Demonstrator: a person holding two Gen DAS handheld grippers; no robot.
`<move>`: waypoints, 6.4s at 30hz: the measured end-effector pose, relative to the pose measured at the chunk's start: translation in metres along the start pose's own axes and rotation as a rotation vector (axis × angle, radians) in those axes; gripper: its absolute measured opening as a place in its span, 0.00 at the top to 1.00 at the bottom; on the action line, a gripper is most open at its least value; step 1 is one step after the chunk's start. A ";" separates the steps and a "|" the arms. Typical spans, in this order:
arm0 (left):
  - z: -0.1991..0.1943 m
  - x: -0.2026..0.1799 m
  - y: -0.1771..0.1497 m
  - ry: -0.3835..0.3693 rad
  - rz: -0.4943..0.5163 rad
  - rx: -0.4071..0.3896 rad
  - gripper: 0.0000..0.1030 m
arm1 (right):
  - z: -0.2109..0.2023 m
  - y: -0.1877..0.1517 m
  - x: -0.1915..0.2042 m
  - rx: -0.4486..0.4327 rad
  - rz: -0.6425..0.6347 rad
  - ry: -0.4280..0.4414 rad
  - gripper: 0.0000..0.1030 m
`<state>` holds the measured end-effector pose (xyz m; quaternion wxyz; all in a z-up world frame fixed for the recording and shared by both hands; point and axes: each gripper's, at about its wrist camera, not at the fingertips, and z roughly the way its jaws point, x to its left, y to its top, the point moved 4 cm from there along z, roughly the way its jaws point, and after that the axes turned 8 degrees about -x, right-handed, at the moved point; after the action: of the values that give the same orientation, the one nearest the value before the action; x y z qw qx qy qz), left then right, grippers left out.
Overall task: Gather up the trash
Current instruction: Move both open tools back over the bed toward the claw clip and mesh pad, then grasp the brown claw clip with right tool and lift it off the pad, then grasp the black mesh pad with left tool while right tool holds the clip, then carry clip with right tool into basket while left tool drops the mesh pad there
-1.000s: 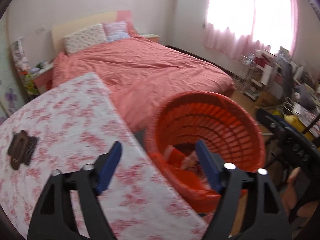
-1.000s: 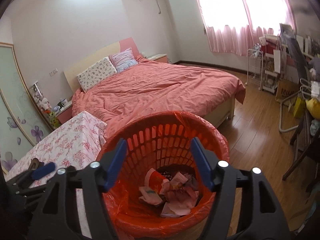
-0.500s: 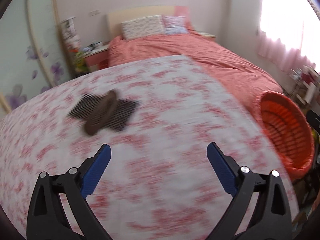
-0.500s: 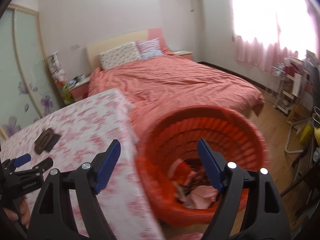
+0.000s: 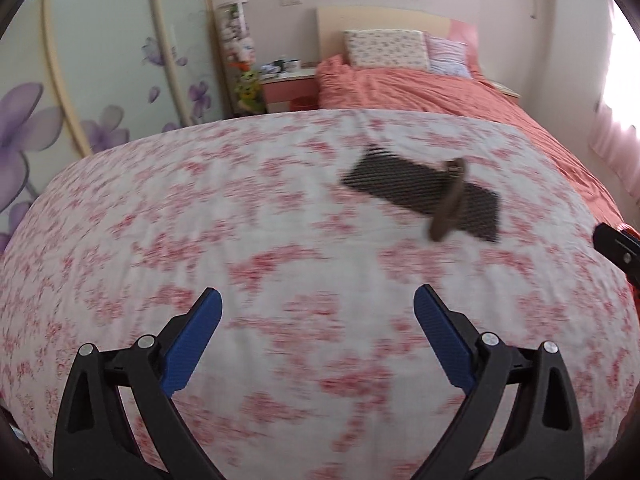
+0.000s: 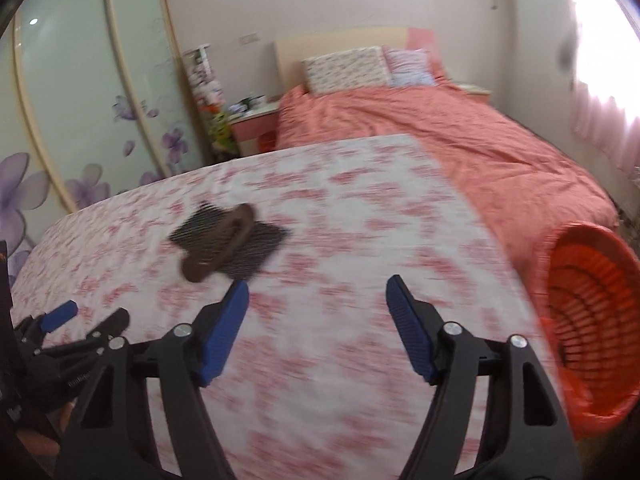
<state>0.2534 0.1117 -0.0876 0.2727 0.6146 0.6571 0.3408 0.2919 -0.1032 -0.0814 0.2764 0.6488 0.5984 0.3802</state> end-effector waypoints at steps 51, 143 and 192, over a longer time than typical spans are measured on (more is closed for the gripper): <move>0.013 0.059 0.002 0.015 -0.098 0.000 0.07 | 0.089 0.012 0.070 0.214 0.160 0.075 0.70; 0.036 -0.044 -0.004 -0.247 0.068 0.070 0.89 | 0.037 -0.019 -0.029 0.150 0.080 -0.008 0.76; -0.078 -0.112 0.055 -0.397 0.109 -0.173 0.93 | -0.102 0.038 -0.071 -0.135 0.130 -0.027 0.87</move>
<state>0.2378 -0.0080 -0.0035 0.4295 0.6785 0.5248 0.2824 0.2300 -0.1885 -0.0047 0.3023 0.6712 0.5243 0.4281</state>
